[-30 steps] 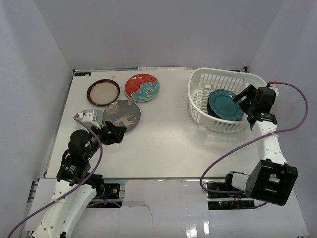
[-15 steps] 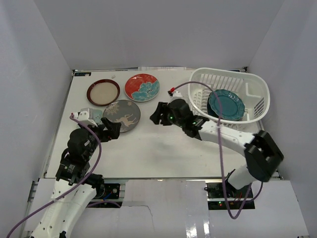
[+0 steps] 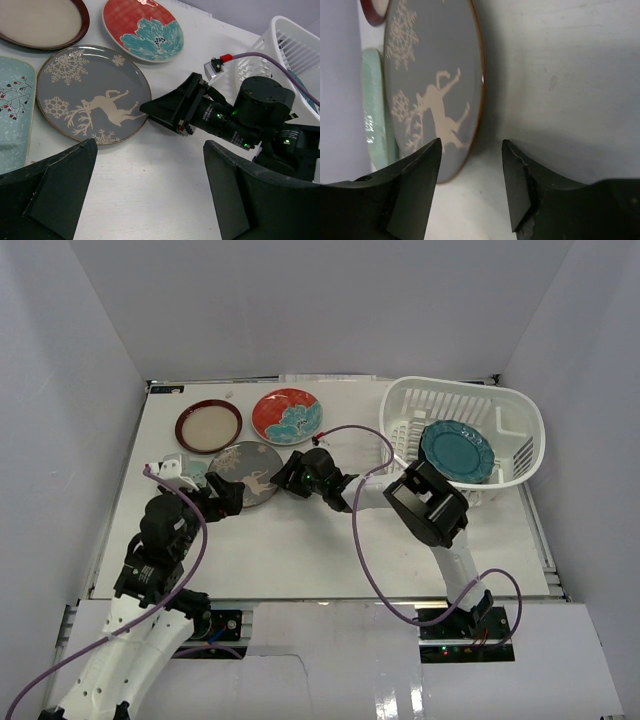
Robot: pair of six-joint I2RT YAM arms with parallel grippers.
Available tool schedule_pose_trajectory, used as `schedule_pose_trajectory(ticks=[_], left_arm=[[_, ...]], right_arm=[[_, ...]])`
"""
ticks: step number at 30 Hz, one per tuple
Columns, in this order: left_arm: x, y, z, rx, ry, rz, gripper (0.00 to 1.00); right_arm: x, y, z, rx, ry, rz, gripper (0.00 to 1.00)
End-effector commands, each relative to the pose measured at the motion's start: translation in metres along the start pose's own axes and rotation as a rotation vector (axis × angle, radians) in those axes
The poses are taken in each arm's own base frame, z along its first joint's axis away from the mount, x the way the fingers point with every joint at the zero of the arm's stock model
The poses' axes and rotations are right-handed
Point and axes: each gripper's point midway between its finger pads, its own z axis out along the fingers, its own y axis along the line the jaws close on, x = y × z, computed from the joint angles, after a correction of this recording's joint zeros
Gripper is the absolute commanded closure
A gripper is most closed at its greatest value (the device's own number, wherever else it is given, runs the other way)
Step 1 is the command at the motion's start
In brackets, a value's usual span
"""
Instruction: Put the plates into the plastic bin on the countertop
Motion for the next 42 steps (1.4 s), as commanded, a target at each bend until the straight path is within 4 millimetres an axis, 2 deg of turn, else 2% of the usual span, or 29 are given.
schedule_pose_trajectory(ticks=[1, 5, 6, 8, 9, 10, 11, 12, 13, 14, 15, 16, 17, 18, 19, 22, 23, 24, 25, 26, 27, 30, 31, 33, 34, 35, 36, 39, 42], left_arm=[[-0.004, -0.007, 0.000, 0.031, -0.010, 0.005, 0.02], [-0.002, -0.008, 0.002, 0.034, 0.000, 0.011, 0.02], [-0.002, -0.008, 0.002, 0.034, 0.000, 0.013, 0.02], [-0.001, -0.008, 0.003, 0.038, 0.003, 0.015, 0.02], [-0.001, -0.008, 0.003, 0.036, 0.003, 0.014, 0.02], [-0.001, -0.008, 0.003, 0.036, 0.003, 0.014, 0.02], [-0.002, -0.008, 0.003, 0.036, 0.001, 0.016, 0.02], [-0.003, -0.009, 0.002, 0.044, -0.002, 0.015, 0.02], [-0.003, -0.009, 0.002, 0.044, -0.003, 0.014, 0.02], [-0.003, -0.009, 0.002, 0.044, -0.007, 0.013, 0.02], [-0.005, -0.010, 0.000, 0.048, -0.015, 0.014, 0.02], [-0.006, -0.010, 0.000, 0.050, -0.018, 0.012, 0.02], [-0.006, -0.010, -0.001, 0.051, -0.020, 0.010, 0.02], [-0.006, -0.011, -0.002, 0.056, -0.021, 0.011, 0.02], [-0.007, -0.012, -0.003, 0.062, -0.025, 0.010, 0.02], [-0.006, -0.016, -0.006, 0.089, -0.026, 0.011, 0.02], [-0.005, -0.016, -0.006, 0.093, -0.024, 0.013, 0.02], [-0.004, -0.017, -0.006, 0.100, -0.021, 0.015, 0.02], [-0.005, -0.018, -0.007, 0.102, -0.025, 0.014, 0.02], [-0.006, -0.018, -0.009, 0.107, -0.031, 0.015, 0.02], [-0.007, -0.017, -0.010, 0.101, -0.037, 0.013, 0.02], [-0.009, -0.018, -0.014, 0.111, -0.048, 0.014, 0.02], [-0.010, -0.018, -0.016, 0.112, -0.057, 0.012, 0.02], [-0.011, -0.018, -0.018, 0.118, -0.061, 0.009, 0.02], [-0.011, -0.019, -0.019, 0.122, -0.063, 0.007, 0.02], [-0.011, -0.019, -0.019, 0.121, -0.064, 0.007, 0.02], [-0.012, -0.020, -0.020, 0.123, -0.066, 0.008, 0.02], [-0.011, -0.020, -0.022, 0.128, -0.069, 0.007, 0.02], [-0.012, -0.020, -0.024, 0.128, -0.075, 0.006, 0.02]], right_arm=[[-0.005, 0.002, 0.024, -0.024, -0.027, 0.135, 0.43], [0.002, -0.014, 0.047, -0.002, -0.010, 0.220, 0.54], [-0.001, -0.012, 0.049, -0.006, -0.017, 0.229, 0.66], [-0.007, -0.010, 0.045, -0.007, -0.034, 0.233, 0.79], [-0.003, -0.017, 0.038, 0.009, -0.033, 0.227, 0.86], [-0.003, -0.020, 0.031, 0.016, -0.042, 0.217, 0.89], [-0.016, -0.008, 0.016, -0.009, -0.084, 0.197, 0.90], [-0.007, -0.026, 0.002, 0.026, -0.082, 0.190, 0.92], [-0.006, -0.030, -0.008, 0.032, -0.092, 0.182, 0.92], [-0.018, -0.012, -0.028, -0.014, -0.126, 0.174, 0.92], [-0.018, -0.010, -0.041, -0.033, -0.129, 0.168, 0.92], [-0.008, -0.021, -0.055, -0.030, -0.120, 0.156, 0.92], [-0.019, 0.003, -0.078, -0.098, -0.137, 0.144, 0.92], [-0.023, 0.011, -0.093, -0.127, -0.146, 0.100, 0.92], [-0.034, 0.031, -0.121, -0.185, -0.172, 0.069, 0.92], [-0.067, 0.058, -0.164, -0.222, -0.254, -0.107, 0.92], [-0.087, 0.076, -0.193, -0.225, -0.287, -0.148, 0.92], [-0.102, 0.081, -0.208, -0.220, -0.313, -0.181, 0.92], [-0.135, 0.083, -0.238, -0.218, -0.398, -0.221, 0.92], [-0.148, 0.077, -0.252, -0.194, -0.405, -0.223, 0.92], [-0.182, 0.066, -0.284, -0.189, -0.490, -0.208, 0.92], [-0.220, 0.033, -0.325, -0.140, -0.561, -0.158, 0.92], [-0.244, 0.011, -0.349, -0.097, -0.628, -0.136, 0.92], [-0.262, -0.013, -0.368, -0.043, -0.664, -0.100, 0.92], [-0.278, -0.037, -0.383, -0.006, -0.699, -0.062, 0.92], [-0.285, -0.048, -0.389, 0.003, -0.710, -0.022, 0.92], [-0.296, -0.069, -0.401, 0.041, -0.748, 0.024, 0.92], [-0.305, -0.107, -0.409, 0.094, -0.764, 0.120, 0.92], [-0.310, -0.136, -0.417, 0.152, -0.795, 0.182, 0.92]])
